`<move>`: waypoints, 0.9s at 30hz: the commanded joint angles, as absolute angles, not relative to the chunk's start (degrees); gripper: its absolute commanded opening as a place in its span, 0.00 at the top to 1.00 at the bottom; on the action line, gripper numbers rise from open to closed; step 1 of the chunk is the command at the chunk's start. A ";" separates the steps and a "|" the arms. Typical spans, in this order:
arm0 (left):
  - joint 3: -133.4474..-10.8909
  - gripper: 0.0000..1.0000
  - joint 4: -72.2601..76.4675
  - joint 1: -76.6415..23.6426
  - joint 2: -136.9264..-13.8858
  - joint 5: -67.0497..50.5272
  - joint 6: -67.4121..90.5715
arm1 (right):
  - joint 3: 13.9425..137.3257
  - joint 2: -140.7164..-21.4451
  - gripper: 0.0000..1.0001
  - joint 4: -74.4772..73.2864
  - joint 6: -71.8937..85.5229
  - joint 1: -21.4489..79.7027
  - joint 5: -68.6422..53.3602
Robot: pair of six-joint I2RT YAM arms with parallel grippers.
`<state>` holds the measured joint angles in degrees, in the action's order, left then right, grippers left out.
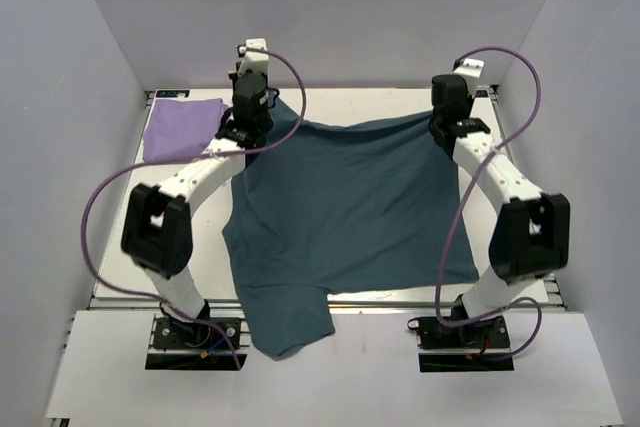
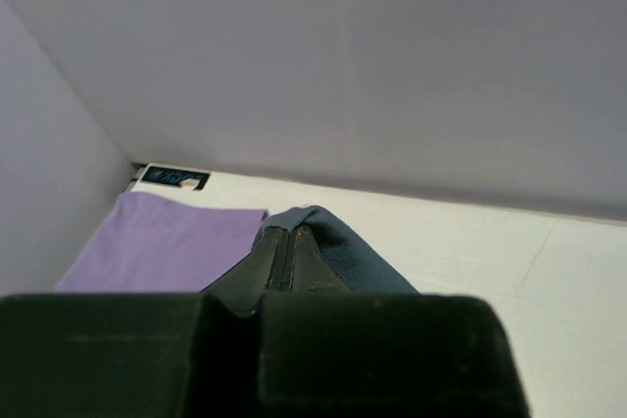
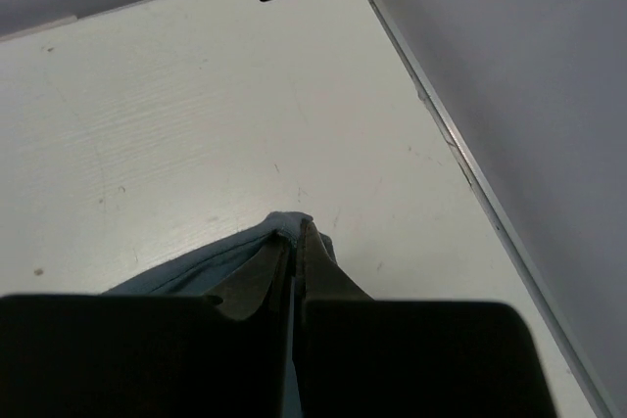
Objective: Fold and stack the t-shirts
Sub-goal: Flatten out the tshirt
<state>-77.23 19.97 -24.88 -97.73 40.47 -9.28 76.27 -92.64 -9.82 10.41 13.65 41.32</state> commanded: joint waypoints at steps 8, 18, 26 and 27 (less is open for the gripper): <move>-95.42 1.00 20.83 -18.03 -119.23 17.79 -0.62 | 93.42 -109.41 1.00 -5.54 5.72 7.30 31.74; -111.97 1.00 16.44 -14.24 -135.09 3.87 9.40 | 105.64 -122.43 1.00 -5.36 3.43 4.48 23.29; -97.23 1.00 9.33 -13.10 -120.60 3.25 10.28 | 101.45 -118.75 1.00 -6.24 3.60 3.87 22.76; -93.12 1.00 8.79 -13.10 -118.67 3.25 10.28 | 100.64 -117.35 1.00 -6.33 3.86 3.61 22.94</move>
